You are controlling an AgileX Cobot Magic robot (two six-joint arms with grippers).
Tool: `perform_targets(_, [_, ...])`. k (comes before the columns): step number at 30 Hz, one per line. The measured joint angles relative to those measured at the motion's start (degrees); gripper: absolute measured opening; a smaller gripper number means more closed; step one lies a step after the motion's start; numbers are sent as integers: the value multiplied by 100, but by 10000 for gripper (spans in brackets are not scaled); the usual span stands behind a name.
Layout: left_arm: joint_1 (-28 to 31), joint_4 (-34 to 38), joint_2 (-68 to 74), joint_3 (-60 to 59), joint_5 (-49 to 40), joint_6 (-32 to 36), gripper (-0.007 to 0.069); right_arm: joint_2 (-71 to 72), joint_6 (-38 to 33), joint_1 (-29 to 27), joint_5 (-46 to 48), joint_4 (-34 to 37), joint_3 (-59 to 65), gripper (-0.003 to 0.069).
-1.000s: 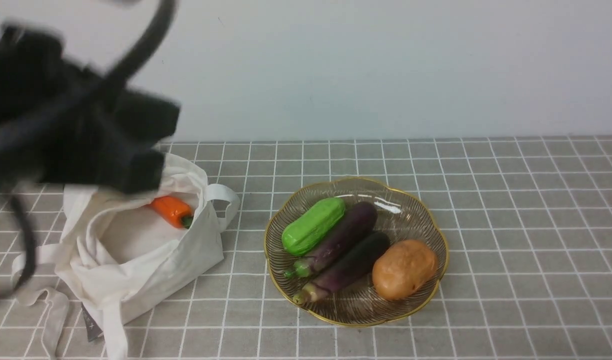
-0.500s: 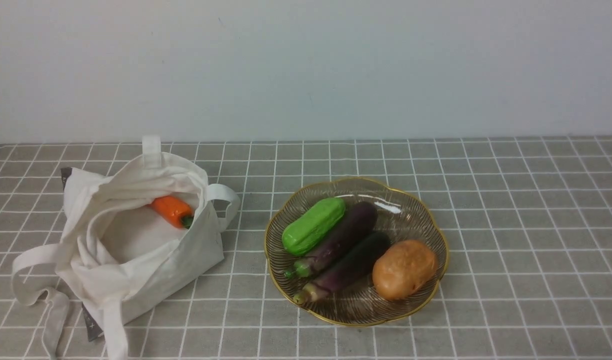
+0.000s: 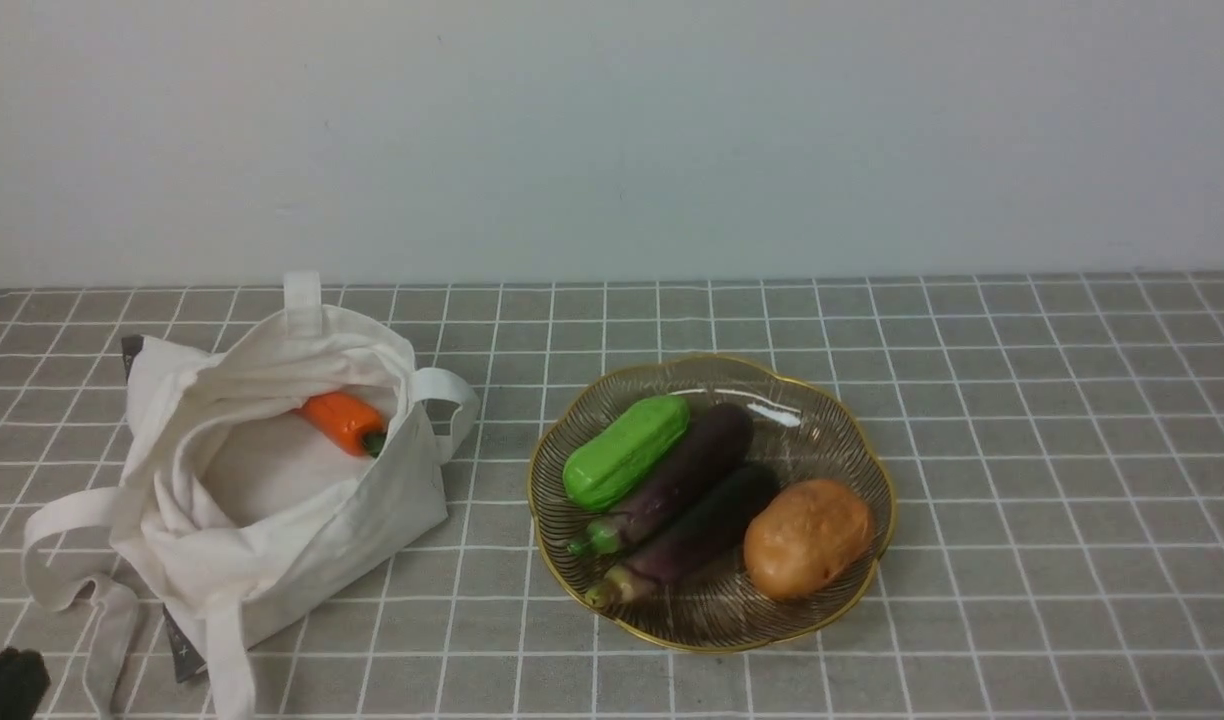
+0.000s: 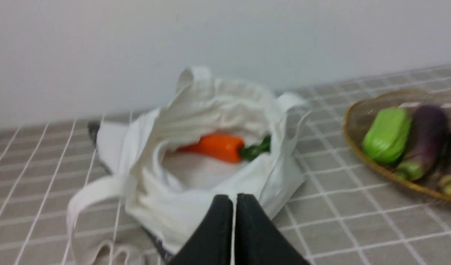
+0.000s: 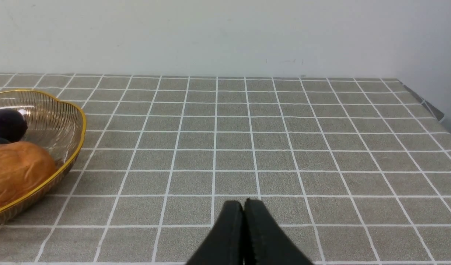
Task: Take vegetables from bag on grey coffee tablecloth place on plate.
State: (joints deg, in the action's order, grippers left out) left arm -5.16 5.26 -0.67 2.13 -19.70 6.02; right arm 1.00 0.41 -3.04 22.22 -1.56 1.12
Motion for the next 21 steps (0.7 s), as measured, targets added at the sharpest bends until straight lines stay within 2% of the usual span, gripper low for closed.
perform_targets(4, [442, 168, 0, -370, 86, 53, -5, 0, 0, 0, 0, 0, 0, -13])
perform_targets(6, [471, 180, 0, -376, 86, 53, -5, 0, 0, 0, 0, 0, 0, -13])
perform_targets(16, [415, -54, 0, -376, -102, 48, -5, 0, 0, 0, 0, 0, 0, -13])
perform_targets(21, [192, -77, 0, -381, -165, 52, -5, 0, 0, 0, 0, 0, 0, -13])
